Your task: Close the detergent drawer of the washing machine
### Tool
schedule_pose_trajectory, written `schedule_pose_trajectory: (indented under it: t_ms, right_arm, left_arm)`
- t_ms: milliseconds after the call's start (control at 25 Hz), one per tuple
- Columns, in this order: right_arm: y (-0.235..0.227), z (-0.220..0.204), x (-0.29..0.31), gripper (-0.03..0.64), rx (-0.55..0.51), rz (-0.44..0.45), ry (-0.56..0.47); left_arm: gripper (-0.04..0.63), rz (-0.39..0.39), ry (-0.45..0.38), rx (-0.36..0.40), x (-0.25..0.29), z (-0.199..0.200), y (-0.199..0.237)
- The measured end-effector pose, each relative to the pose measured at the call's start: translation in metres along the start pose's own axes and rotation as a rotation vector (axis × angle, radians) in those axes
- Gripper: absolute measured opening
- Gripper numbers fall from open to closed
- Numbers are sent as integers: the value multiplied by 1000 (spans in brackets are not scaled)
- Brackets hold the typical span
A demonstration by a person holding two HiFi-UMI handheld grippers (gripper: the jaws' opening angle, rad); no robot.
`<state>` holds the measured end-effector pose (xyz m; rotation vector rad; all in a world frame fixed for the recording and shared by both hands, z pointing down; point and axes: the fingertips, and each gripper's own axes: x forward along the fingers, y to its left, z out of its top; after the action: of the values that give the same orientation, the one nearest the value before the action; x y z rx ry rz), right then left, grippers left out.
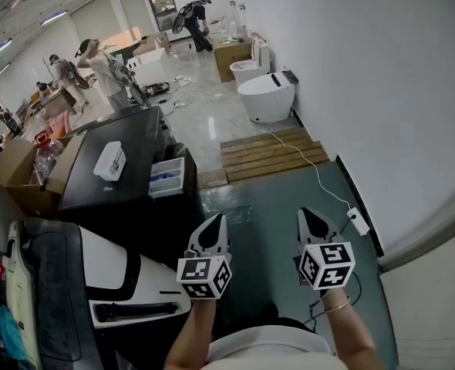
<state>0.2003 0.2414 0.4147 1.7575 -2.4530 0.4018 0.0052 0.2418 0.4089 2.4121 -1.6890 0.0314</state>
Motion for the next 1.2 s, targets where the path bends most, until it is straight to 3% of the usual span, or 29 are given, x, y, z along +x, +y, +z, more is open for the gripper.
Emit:
schedule_pose_trajectory:
  t_ms: [360,480,680,880,1200]
  right_arm:
    - [-5,4,3,2,-4,-6,-64]
    - [-13,7,2,2,32,-7,-83]
    - [-28,5,4,24,19,-40,-56]
    - [-34,-2,9,84,5,-16,-22]
    - [-44,-15,42,95,19,5,24]
  left_arm:
    - [-6,-33,16,11,7,-9,-9]
    - [46,-22,15,9,11,-9,-11]
    - [86,-12,23,2,18,-12,-13]
    - [98,-3,34,-4,27,-16,-15]
    - [109,-6,77,14,66,-26,-8]
